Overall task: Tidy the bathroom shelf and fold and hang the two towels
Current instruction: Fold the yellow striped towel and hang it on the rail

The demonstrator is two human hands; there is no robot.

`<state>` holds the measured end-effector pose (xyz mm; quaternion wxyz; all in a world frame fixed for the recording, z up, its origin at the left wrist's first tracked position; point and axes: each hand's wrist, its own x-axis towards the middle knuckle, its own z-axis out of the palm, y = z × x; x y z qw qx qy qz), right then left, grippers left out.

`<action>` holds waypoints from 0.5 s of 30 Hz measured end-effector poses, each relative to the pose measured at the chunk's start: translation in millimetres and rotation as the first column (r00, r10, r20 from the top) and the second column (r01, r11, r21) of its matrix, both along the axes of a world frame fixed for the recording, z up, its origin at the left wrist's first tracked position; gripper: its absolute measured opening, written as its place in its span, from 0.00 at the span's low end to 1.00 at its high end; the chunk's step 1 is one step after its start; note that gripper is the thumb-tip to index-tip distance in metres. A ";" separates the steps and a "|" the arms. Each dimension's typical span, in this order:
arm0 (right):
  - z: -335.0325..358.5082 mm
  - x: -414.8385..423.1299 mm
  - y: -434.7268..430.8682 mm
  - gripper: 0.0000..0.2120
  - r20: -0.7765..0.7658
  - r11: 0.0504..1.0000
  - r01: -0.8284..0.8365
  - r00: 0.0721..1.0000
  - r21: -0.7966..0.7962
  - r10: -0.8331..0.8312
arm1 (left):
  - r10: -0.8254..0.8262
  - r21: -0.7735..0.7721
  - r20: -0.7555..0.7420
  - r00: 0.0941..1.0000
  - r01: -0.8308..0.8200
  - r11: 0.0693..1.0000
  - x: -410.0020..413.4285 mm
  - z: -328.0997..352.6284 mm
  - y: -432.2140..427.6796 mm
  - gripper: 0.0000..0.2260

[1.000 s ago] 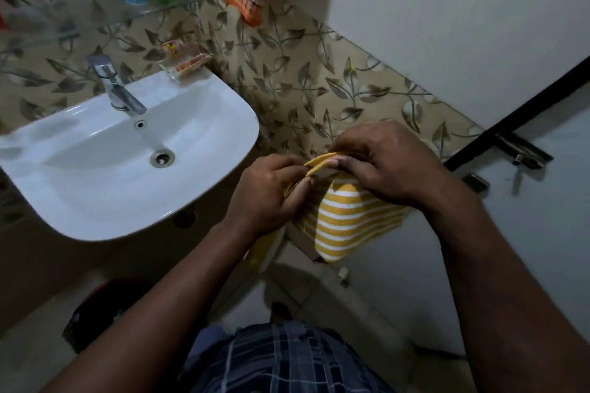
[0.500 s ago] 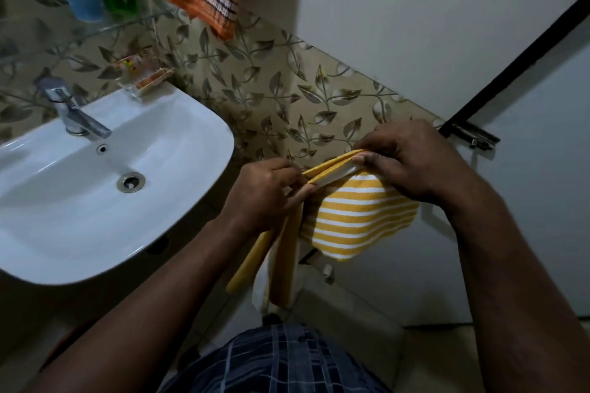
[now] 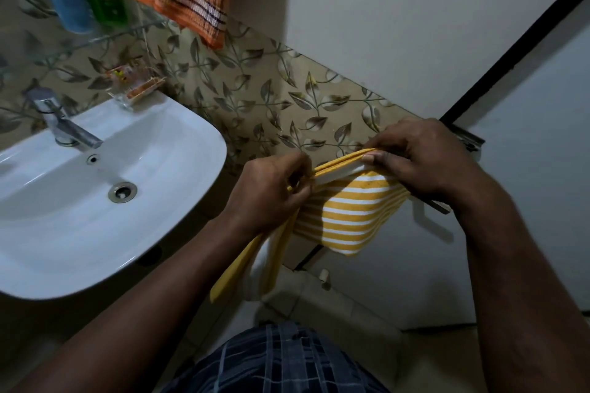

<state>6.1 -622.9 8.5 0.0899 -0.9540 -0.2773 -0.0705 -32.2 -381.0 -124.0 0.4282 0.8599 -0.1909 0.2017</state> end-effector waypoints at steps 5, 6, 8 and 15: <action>1.4 0.9 -1.1 0.21 0.020 0.991 0.110 0.994 -0.080 -0.109 | 0.013 -0.021 -0.066 0.998 -0.015 1.000 7.0 10.2 -7.3 0.09; -0.2 1.9 0.8 0.20 0.026 0.980 0.135 0.991 -0.149 -0.132 | -0.012 -0.019 -0.071 0.997 0.011 1.000 8.8 11.7 -7.2 0.09; -6.8 0.8 10.6 0.18 -0.043 0.966 0.106 0.992 -0.236 -0.119 | -0.067 0.004 -0.083 0.994 0.067 0.998 10.7 13.5 -8.8 0.09; -37.5 3.4 40.6 0.10 -0.425 0.992 -0.090 0.904 -0.087 0.045 | -0.176 0.020 -0.051 0.983 0.178 0.984 9.4 15.5 -9.8 0.10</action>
